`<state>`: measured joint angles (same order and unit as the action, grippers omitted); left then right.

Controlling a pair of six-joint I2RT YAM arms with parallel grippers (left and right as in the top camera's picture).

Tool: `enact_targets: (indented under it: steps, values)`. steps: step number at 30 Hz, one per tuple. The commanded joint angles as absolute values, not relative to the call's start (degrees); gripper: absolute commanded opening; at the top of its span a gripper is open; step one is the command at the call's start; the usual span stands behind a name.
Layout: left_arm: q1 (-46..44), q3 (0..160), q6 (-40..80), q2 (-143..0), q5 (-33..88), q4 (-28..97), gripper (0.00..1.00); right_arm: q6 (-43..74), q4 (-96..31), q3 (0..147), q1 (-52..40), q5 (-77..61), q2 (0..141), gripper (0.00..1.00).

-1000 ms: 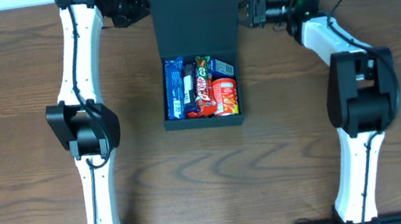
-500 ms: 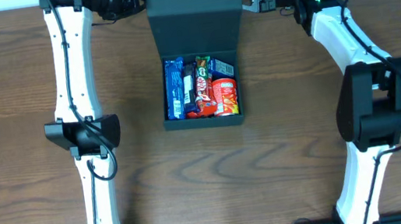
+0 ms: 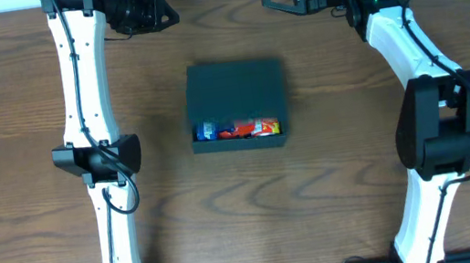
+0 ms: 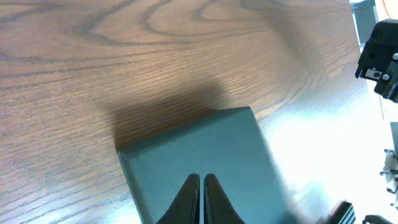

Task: Pack container

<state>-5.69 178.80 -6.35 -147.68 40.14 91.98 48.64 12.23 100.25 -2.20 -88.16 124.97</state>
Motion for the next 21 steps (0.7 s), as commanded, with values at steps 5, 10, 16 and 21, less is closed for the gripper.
enact_targets:
  steps: [5,10,16,21]
  values:
    - [-5.67,180.0,-7.94,-147.09,39.62,93.69,0.06,51.83,12.56,100.84,-3.68,-89.25,122.87,0.02]
    - [-5.67,180.0,-7.62,-147.09,35.27,94.37,0.06,51.35,14.37,100.82,-5.76,-83.77,122.8,0.01]
    - [-5.65,180.0,-1.04,-147.09,25.3,94.98,0.06,45.41,1.52,100.82,-6.31,-58.89,122.8,0.01]
    - [-5.17,180.0,1.78,-145.45,19.97,96.79,0.06,35.51,-19.9,100.84,-5.65,-42.46,121.71,0.01]
